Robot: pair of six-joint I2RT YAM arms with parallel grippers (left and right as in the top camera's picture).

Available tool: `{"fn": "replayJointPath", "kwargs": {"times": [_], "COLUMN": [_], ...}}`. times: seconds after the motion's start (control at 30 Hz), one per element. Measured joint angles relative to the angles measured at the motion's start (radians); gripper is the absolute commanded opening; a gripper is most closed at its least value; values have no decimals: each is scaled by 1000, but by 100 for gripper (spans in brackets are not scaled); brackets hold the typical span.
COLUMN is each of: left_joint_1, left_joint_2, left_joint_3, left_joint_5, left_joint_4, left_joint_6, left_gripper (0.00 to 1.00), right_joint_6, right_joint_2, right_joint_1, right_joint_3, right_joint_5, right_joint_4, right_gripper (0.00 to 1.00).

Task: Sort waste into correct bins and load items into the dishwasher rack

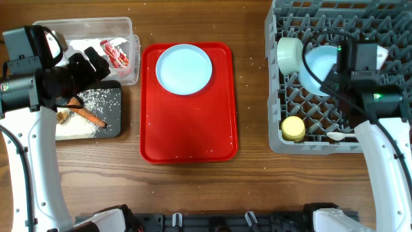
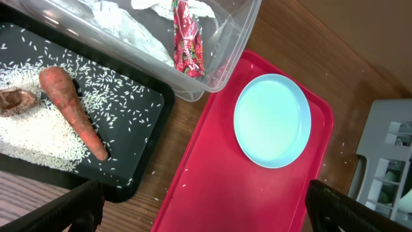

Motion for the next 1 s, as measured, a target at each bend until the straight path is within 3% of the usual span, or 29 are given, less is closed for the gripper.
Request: {"fn": "replayJointPath", "kwargs": {"times": [0.3,0.6,1.0], "left_joint_1": [0,0,0], "left_joint_2": [0,0,0], "left_joint_3": [0,0,0], "left_joint_5": [0,0,0], "left_joint_4": [0,0,0], "left_joint_6": [0,0,0], "left_gripper": [100,100,100], "right_joint_6": [-307,-743,-835], "right_joint_2": [105,212,373], "right_joint_1": [11,178,198], "right_joint_3": [0,0,0], "right_joint_5": [161,373,519], "right_joint_4": [48,193,174], "right_gripper": [4,4,4]}}
